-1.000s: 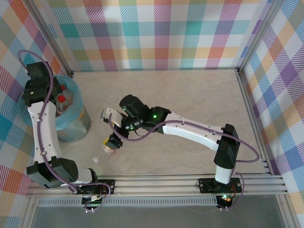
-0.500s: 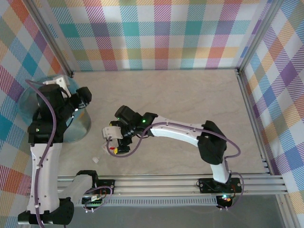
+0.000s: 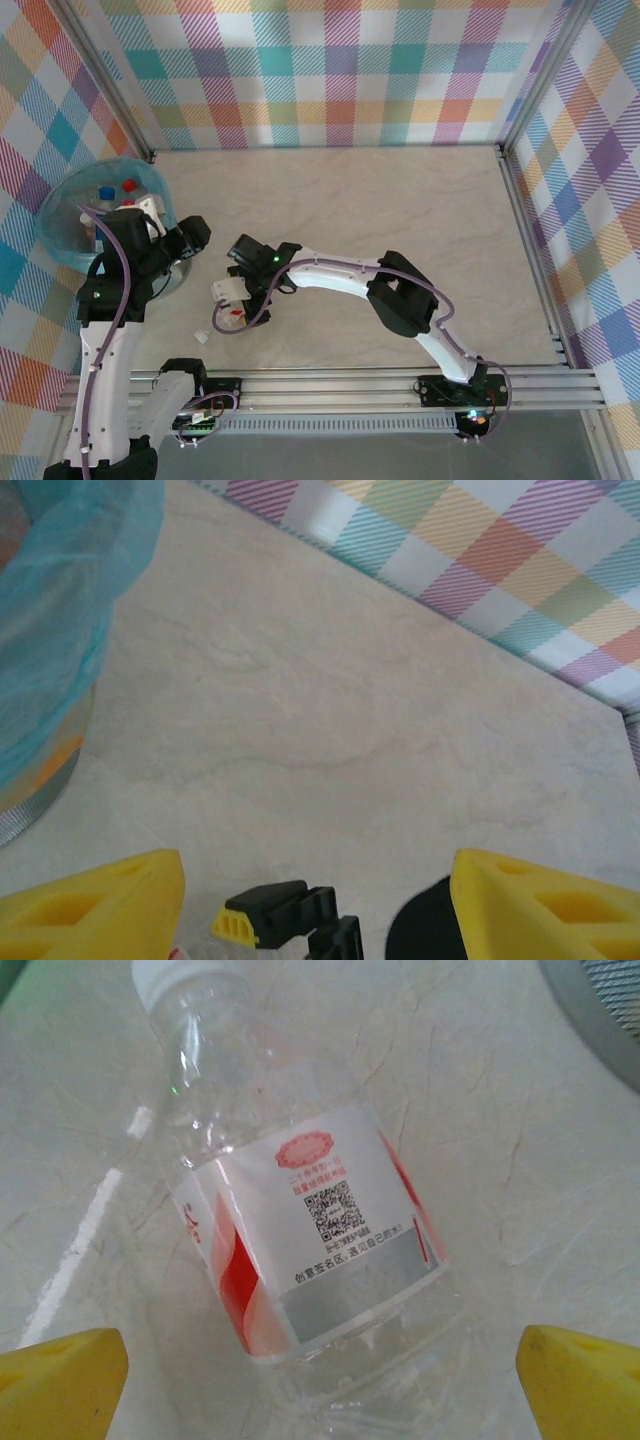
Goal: Put the plastic bottles in the bin
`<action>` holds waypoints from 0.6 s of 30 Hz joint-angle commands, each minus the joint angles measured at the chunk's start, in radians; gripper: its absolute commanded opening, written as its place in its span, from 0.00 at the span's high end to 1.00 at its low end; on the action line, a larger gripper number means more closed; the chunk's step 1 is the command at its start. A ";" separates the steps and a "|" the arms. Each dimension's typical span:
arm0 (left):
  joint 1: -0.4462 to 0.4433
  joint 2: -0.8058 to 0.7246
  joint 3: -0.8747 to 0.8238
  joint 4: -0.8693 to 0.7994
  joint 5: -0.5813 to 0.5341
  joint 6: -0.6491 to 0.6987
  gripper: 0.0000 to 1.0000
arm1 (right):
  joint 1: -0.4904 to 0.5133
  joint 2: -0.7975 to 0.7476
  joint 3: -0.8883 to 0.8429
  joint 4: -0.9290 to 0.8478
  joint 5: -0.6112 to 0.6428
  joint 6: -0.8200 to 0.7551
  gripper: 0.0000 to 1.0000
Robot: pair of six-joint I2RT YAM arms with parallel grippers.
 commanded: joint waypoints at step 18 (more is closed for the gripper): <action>-0.007 0.037 0.014 0.028 0.040 0.009 0.28 | -0.009 0.006 0.013 -0.213 0.017 0.030 0.28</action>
